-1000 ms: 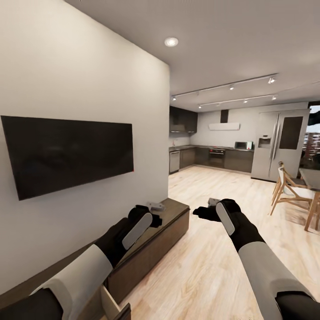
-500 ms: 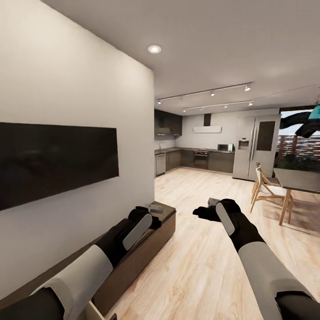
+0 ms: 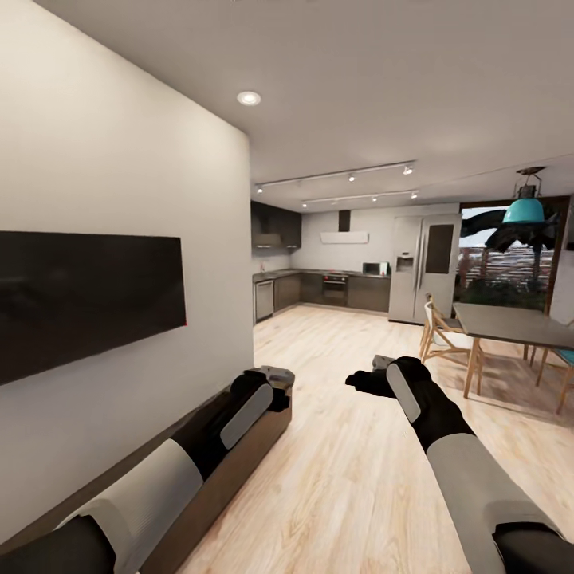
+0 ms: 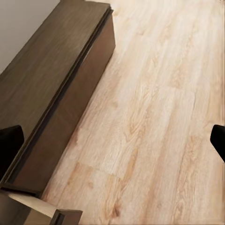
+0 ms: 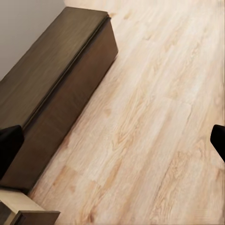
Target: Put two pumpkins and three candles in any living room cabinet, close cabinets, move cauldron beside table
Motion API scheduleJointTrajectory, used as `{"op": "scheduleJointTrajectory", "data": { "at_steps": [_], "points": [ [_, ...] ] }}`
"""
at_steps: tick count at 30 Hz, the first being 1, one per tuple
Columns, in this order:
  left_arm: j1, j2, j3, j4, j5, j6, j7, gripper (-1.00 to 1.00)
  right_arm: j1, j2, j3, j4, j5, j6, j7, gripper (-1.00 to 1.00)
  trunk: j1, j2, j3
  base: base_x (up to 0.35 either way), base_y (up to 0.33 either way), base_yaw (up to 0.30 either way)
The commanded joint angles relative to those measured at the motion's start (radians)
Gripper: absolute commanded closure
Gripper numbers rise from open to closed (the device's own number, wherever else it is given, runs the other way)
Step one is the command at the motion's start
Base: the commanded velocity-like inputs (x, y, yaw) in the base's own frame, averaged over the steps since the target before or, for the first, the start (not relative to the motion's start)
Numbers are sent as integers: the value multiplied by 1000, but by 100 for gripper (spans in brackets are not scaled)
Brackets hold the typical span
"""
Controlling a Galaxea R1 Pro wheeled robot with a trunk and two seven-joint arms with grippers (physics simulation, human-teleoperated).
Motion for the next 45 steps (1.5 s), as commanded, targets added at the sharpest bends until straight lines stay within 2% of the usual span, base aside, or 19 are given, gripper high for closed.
{"op": "scheduleJointTrajectory", "data": {
  "at_steps": [1, 9, 15, 17, 20, 21, 22, 23, 24, 25, 26, 27, 28, 29, 32, 33, 36, 38, 45],
  "points": [
    [-1, 0, -2, -1, 11, 0, 10, -100, -1, -1, 4, -1, -10, 3, -10, -100, -4, 6, 3, 0, 0, -204],
    [-1, -1, -3, 25, 12, -1, 9, -100, -1, 0, 3, 0, -10, 1, -11, -100, -34, 62, 36, 0, 0, -200],
    [-1, -1, -3, 30, 12, -12, 8, -100, 10, -8, -42, 4, -6, 2, -20, -100, -57, 104, 60, 0, 0, -195],
    [-1, -1, -3, 35, 12, -26, 7, -100, 43, -25, -50, 8, -6, -1, -21, -100, -65, 118, 68, 0, 0, -190],
    [-1, -2, -4, 75, 11, -44, 5, -100, 158, -104, -68, 12, -7, -11, -15, -100, -77, 139, 80, 0, 0, -189],
    [-1, -2, -6, 81, 11, -50, 5, -100, 177, -115, -81, 12, -8, -18, -13, -100, -80, 146, 84, 0, 0, -189],
    [-1, -2, -21, 91, 11, -70, 4, -100, 213, -131, -118, 12, -8, -38, -11, -100, -84, 153, 88, 0, 0, -190],
    [-1, -1, -53, 104, 11, -96, 3, -100, 242, -142, -159, 12, -5, -59, -9, -100, -88, 160, 92, 0, 0, -191],
    [-1, -2, -75, 112, 12, -111, 3, -100, 256, -145, -176, 13, -3, -68, -9, -100, -92, 167, 97, 0, 0, -192],
    [-1, -2, -120, 138, 13, -144, -3, -100, 285, -152, -202, 13, -1, -87, -8, -100, -96, 174, 101, 0, 0, -194],
    [0, -3, -139, 154, 14, -166, -11, -100, 302, -154, -211, 13, 0, -99, -8, -100, -100, 181, 105, 0, 0, -196],
    [6, -3, -178, 209, 14, -241, -66, -100, 357, -160, -231, 14, -1, -155, -7, -100, -103, 188, 109, 0, 0, -206],
    [14, -4, -194, 246, 13, -286, -123, -100, 393, -162, -239, 14, -3, -205, -7, -100, -107, 195, 114, 0, 0, -216],
    [26, -4, -204, 277, 11, -324, -177, -100, 422, -163, -244, 14, -3, -250, -7, -100, -111, 202, 118, 0, 0, -225],
    [70, -4, -226, 332, 8, -408, -256, -100, 479, -164, -249, 19, -3, -316, -8, -100, -123, 223, 130, 0, 0, -232],
    [77, -4, -233, 342, 8, -424, -264, -100, 490, -164, -250, 23, -4, -328, -8, -100, -126, 230, 135, 0, 0, -236],
    [98, -5, -267, 400, 9, -497, -290, -100, 525, -162, -250, 75, -4, -435, -7, -100, -138, 251, 147, 0, 0, -238],
    [117, -6, -278, 427, 9, -544, -310, -100, 536, -163, -250, 154, -5, -525, -7, -100, -146, 265, 156, 0, 0, -239],
    [151, -5, -286, 448, 8, -611, -329, -100, 545, -164, -251, 315, -3, -657, -6, -100, -172, 314, 185, 0, 0, -239]
  ]
}}
